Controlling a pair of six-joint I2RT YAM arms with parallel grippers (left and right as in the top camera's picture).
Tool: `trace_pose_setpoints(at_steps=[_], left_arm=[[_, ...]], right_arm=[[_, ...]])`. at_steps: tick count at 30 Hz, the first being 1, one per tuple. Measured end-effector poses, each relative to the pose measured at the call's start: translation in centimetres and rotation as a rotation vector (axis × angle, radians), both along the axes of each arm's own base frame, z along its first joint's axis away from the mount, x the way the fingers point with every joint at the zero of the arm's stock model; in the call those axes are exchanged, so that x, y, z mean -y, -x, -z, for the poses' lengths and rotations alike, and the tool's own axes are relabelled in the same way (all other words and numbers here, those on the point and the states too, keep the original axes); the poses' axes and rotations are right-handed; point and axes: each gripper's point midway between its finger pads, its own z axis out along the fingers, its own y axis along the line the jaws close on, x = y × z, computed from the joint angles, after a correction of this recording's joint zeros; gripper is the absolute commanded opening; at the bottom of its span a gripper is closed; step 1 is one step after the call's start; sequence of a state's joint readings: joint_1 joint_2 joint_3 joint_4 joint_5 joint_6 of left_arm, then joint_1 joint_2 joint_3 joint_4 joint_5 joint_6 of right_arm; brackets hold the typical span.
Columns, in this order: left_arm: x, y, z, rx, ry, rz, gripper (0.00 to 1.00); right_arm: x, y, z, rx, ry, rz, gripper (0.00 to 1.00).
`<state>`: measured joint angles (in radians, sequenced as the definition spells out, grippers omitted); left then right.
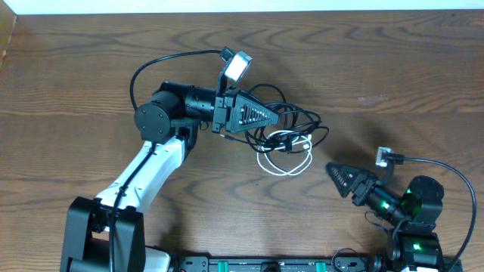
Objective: Untangle cables
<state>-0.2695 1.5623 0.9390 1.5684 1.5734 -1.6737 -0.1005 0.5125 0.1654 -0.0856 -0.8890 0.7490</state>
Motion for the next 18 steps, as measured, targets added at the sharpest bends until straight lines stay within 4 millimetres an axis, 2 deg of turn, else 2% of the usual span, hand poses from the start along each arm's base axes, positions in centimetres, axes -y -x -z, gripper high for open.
trace_pose_setpoints(at_steps=[2, 5, 11, 14, 18], left_arm=[[0.0, -0.1, 0.0, -0.004, 0.002, -0.003, 0.08], [0.2, -0.8, -0.1, -0.065, 0.009, -0.024, 0.08], [1.3, -3.8, 0.0, -0.280, 0.048, -0.129, 0.08], [2.6, -5.4, 1.2, -0.406, 0.044, -0.198, 0.08], [4.5, -7.2, 3.7, -0.581, 0.003, -0.307, 0.08]], right_arm=[[-0.6, 0.3, -0.9, 0.041, -0.014, -0.049, 0.66], [-1.2, 0.8, -1.9, 0.062, -0.055, -0.098, 0.70], [-1.6, 1.0, -3.0, 0.015, -0.143, -0.107, 0.72], [-1.6, 1.0, -3.1, -0.038, -0.188, -0.095, 0.67], [-1.7, 1.0, -3.1, -0.119, -0.253, -0.076, 0.57]])
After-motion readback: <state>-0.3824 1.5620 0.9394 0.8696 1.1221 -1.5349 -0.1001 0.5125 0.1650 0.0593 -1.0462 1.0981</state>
